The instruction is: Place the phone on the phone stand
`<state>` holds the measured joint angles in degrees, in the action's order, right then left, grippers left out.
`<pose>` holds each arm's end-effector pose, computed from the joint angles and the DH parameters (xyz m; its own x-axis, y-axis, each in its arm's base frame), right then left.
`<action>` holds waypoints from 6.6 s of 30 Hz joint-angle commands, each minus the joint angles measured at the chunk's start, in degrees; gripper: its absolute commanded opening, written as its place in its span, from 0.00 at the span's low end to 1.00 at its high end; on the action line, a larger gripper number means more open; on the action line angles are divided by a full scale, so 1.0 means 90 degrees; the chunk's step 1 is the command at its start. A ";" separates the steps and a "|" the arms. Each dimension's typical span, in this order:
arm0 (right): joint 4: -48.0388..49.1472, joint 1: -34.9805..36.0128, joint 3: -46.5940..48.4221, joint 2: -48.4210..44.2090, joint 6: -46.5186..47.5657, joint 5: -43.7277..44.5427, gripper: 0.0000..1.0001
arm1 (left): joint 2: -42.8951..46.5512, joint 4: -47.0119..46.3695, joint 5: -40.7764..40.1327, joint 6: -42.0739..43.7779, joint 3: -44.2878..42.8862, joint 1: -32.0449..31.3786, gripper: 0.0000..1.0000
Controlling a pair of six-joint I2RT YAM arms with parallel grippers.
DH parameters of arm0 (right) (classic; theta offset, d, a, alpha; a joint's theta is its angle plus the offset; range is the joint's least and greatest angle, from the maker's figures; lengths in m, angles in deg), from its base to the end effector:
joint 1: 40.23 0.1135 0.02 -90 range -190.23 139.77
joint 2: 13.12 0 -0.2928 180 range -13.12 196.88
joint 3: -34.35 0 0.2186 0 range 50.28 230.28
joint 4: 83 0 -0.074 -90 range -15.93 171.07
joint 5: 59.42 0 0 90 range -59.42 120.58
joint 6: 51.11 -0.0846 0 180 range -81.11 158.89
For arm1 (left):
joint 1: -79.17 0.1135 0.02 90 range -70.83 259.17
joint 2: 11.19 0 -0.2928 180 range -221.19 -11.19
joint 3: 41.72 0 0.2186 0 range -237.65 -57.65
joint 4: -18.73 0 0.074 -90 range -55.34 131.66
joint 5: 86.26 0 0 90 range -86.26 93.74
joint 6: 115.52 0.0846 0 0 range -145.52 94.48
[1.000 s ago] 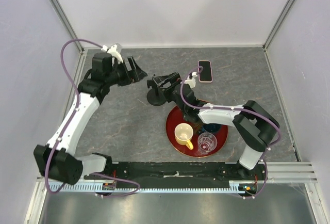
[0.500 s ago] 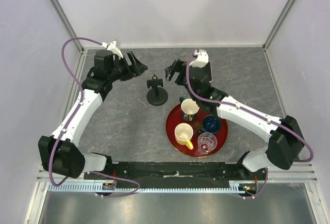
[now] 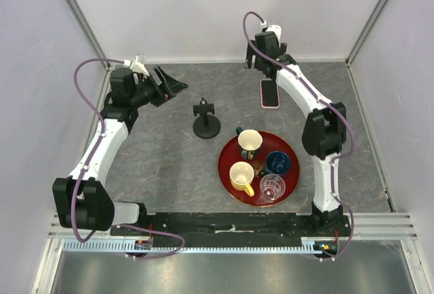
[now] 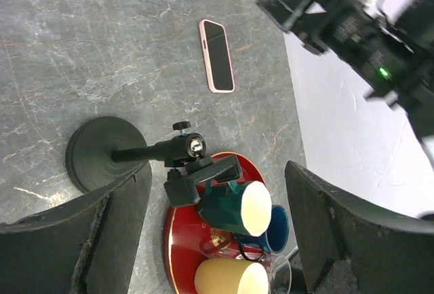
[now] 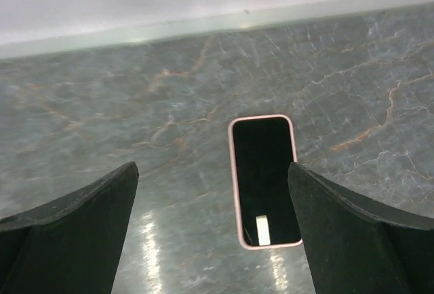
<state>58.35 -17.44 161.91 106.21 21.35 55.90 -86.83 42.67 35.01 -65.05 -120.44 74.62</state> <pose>0.4838 0.1640 0.3239 -0.4482 0.1072 -0.8875 0.1310 0.9899 0.0534 0.2979 -0.0678 0.3568 -0.6247 -0.4960 -0.6031 0.1993 0.6455 -0.7373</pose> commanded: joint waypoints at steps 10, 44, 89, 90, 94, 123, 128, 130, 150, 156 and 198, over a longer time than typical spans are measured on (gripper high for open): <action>-0.2368 -0.0871 0.1561 0.1546 0.0318 -0.1250 0.98 | -0.0180 -0.0841 0.0959 -0.0569 0.0169 0.0086 0.97; -0.1149 -0.1311 -0.0322 0.1215 0.0786 -0.2706 0.98 | -0.0336 -0.0861 0.1106 -0.0510 0.0130 -0.0119 0.99; -0.2318 -0.1086 0.0935 0.2376 0.0298 -0.1456 0.98 | -0.0532 -0.0665 0.1028 -0.0354 0.0033 -0.0255 0.97; -0.2387 -0.1077 0.1042 0.2424 0.0318 -0.1340 0.98 | -0.0532 -0.0656 0.1038 -0.0354 0.0033 -0.0255 0.97; -0.2690 -0.0960 0.1414 0.2669 0.0473 -0.1249 0.98 | -0.0522 -0.0665 0.1018 -0.0335 0.0042 -0.0294 0.96; -0.1765 -0.0950 0.0393 0.2319 0.0796 -0.1505 0.13 | -0.0404 0.1415 -0.1599 0.1462 -0.2235 -0.1984 0.92; -0.0797 -0.0921 -0.0216 0.1713 0.0894 -0.1457 0.00 | -0.0171 0.1356 -0.1492 0.1599 -0.1707 -0.1994 0.91; -0.0533 -0.0891 -0.0430 0.1508 0.0865 -0.1281 0.00 | -0.0063 0.1220 -0.1395 0.1570 -0.1637 -0.1984 0.92; 0.6377 -0.0881 -0.6199 -0.2738 0.1059 -0.1777 0.00 | 0.0064 0.0956 -0.1170 0.1453 -0.1422 -0.1964 0.93; 0.6511 -0.0639 -0.6837 -0.4144 0.2422 -0.4323 0.00 | 0.0006 -0.0106 0.0487 0.0927 -0.1091 -0.1467 1.00; 0.4311 0.2234 -0.6320 -0.5427 0.4529 -0.2854 0.85 | -0.0817 -0.0040 0.1531 0.1197 -0.1501 -0.1828 0.02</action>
<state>86.99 2.60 103.03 56.11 65.43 22.92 -98.66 40.70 54.44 -59.80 -131.58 58.03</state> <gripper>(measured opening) 0.743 0.168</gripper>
